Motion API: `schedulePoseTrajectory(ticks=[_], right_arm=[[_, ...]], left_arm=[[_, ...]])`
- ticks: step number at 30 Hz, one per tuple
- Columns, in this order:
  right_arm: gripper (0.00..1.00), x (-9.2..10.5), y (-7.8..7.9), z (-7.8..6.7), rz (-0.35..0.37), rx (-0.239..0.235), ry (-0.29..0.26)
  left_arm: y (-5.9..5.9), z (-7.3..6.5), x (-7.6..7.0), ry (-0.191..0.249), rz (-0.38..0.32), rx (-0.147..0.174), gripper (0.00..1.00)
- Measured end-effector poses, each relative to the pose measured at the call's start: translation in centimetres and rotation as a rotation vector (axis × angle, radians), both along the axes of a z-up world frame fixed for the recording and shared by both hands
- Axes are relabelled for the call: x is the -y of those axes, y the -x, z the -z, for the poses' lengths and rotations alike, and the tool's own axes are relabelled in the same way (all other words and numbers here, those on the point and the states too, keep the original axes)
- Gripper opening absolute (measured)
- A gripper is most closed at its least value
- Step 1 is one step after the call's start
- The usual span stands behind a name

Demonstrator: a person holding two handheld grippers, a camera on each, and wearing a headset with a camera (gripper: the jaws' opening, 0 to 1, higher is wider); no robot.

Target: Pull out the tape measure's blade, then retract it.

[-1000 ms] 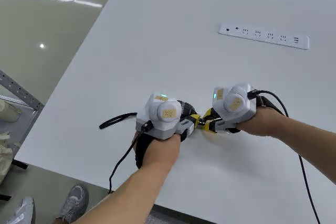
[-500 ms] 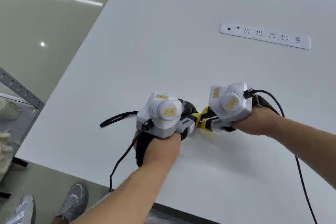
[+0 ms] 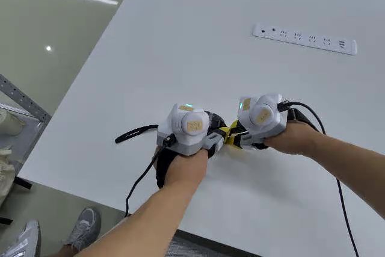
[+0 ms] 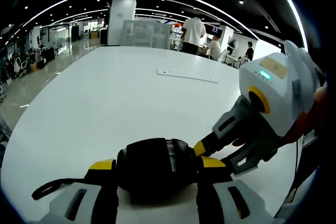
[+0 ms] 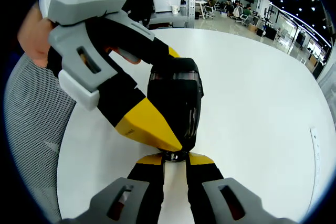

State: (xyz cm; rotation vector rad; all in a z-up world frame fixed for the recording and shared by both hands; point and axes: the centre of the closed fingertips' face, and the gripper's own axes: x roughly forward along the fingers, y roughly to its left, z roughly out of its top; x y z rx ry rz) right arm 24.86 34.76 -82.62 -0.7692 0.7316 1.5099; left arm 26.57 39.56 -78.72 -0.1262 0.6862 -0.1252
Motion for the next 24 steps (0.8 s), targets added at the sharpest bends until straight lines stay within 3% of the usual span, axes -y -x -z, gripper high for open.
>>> schedulePoseTrajectory(ticks=[12, 18, 24], right_arm=[[0.13, 0.0, 0.0, 0.1, 0.017, 0.015, 0.000], [0.17, 0.5, -0.4, 0.1, 0.074, 0.013, -0.001], [0.19, 1.3, -0.7, -0.7, 0.184, -0.037, -0.049]], left_arm=[[0.0, -0.1, 0.0, 0.013, -0.011, 0.014, 0.59], [0.1, -0.2, -0.1, 0.030, 0.003, 0.016, 0.59], [0.6, -0.7, -0.5, 0.071, 0.023, 0.028, 0.57]])
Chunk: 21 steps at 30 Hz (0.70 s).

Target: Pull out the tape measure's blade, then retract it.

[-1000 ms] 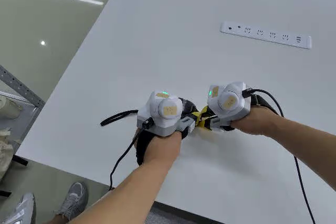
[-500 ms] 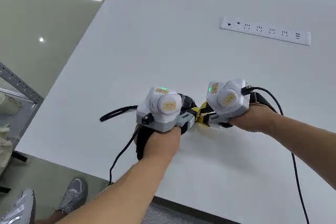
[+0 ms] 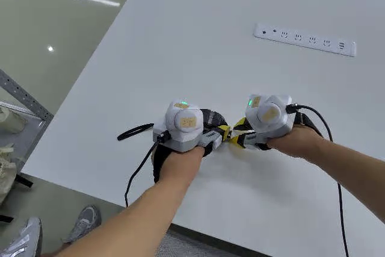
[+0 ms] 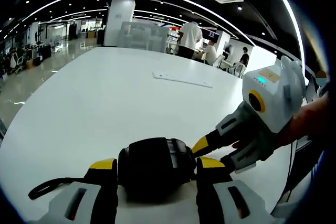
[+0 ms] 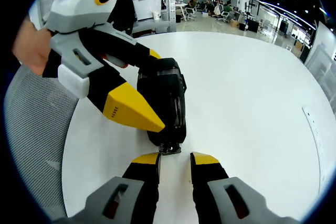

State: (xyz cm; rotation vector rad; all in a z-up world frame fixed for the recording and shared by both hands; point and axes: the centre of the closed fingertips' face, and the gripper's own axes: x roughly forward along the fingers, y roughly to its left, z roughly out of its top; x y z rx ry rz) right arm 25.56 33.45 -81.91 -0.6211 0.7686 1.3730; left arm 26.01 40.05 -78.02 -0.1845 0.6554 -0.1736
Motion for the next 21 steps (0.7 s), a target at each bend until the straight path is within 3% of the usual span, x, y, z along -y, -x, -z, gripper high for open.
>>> schedulePoseTrajectory(ticks=[5, 10, 21], right_arm=[[0.22, 0.7, 0.0, -0.9, 0.060, -0.009, -0.038], [0.29, 1.0, 0.4, -2.0, 0.128, -0.026, -0.076], [0.44, 2.2, 2.2, -4.2, 0.245, -0.072, -0.146]], left_arm=[[0.8, -0.3, -0.5, 0.028, 0.003, -0.011, 0.66], [1.9, -0.1, -0.7, 0.016, 0.032, -0.034, 0.68], [3.6, -1.2, -1.0, -0.008, 0.092, -0.033, 0.71]])
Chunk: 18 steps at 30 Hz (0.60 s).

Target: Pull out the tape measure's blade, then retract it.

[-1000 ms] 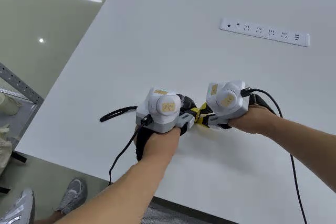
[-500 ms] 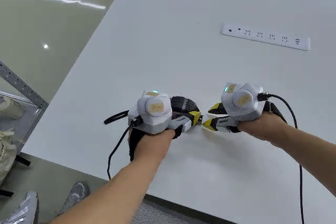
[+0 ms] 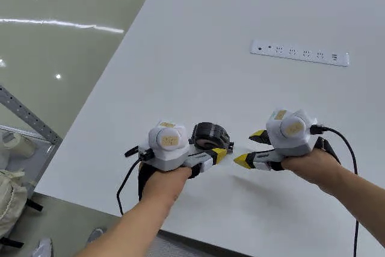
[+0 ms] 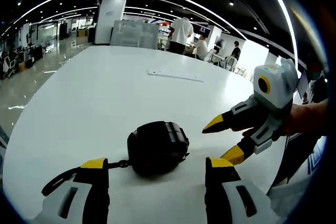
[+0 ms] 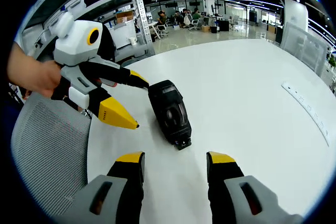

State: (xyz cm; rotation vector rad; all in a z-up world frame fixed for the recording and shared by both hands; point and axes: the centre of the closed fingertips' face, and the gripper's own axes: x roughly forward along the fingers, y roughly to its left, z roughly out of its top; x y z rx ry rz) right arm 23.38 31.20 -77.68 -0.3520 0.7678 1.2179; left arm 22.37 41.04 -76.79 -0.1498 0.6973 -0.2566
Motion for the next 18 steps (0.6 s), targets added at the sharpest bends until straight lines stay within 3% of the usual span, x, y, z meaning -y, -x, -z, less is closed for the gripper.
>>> schedulePoseTrajectory(ticks=[7, 18], right_arm=[[0.52, 1.7, 1.5, -1.9, 0.050, -0.004, -0.034], [0.60, 4.8, 2.9, -5.2, 0.137, 0.009, -0.081]], left_arm=[[1.4, -0.4, 0.0, -0.006, 0.042, -0.017, 0.77], [3.7, -1.8, -0.5, 0.002, 0.075, -0.018, 0.79]])
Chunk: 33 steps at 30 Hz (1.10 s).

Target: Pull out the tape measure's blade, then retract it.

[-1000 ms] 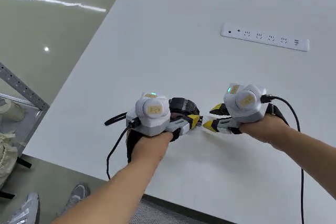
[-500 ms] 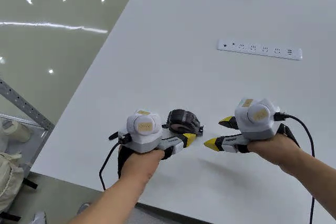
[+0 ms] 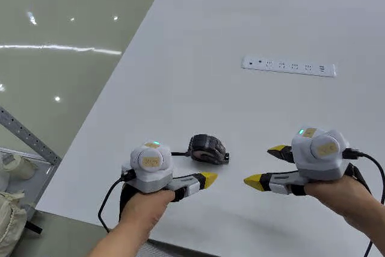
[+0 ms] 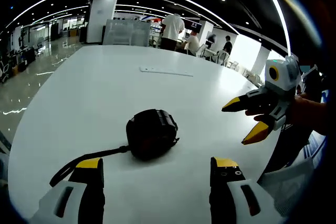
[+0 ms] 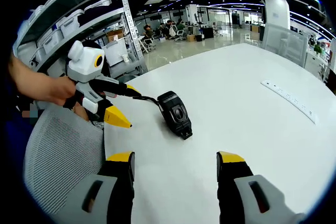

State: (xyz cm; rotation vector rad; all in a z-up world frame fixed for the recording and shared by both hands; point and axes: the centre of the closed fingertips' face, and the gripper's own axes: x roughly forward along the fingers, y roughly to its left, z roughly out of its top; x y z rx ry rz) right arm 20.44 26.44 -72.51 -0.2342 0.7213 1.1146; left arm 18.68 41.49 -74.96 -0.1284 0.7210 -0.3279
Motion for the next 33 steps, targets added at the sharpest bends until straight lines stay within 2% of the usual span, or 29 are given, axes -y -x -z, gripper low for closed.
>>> schedulePoseTrajectory(ticks=[5, 12, 16, 18, 22, 33], right_arm=[[0.65, 1.0, 0.5, -1.1, 0.032, 0.012, -0.013], [0.70, 2.7, 1.4, -2.0, 0.058, 0.017, -0.009], [0.73, 3.7, 1.7, -3.0, 0.083, 0.023, -0.016], [0.77, 4.1, 2.1, -3.5, 0.084, 0.022, -0.027], [0.80, 5.1, 2.8, -4.2, 0.092, 0.020, -0.025], [0.89, 7.8, 4.3, -6.2, 0.138, 0.033, -0.024]], left_arm=[[0.8, -0.7, 0.1, 0.007, 0.018, 0.002, 0.81], [1.4, -2.3, 0.2, 0.005, 0.061, 0.029, 0.85], [1.9, -3.1, 0.3, 0.005, 0.090, 0.037, 0.89], [2.2, -3.4, 0.1, -0.008, 0.091, 0.037, 0.92], [2.8, -3.8, 0.0, 0.000, 0.086, 0.035, 0.96], [4.6, -5.8, -0.6, -0.014, 0.092, 0.053, 0.97]])
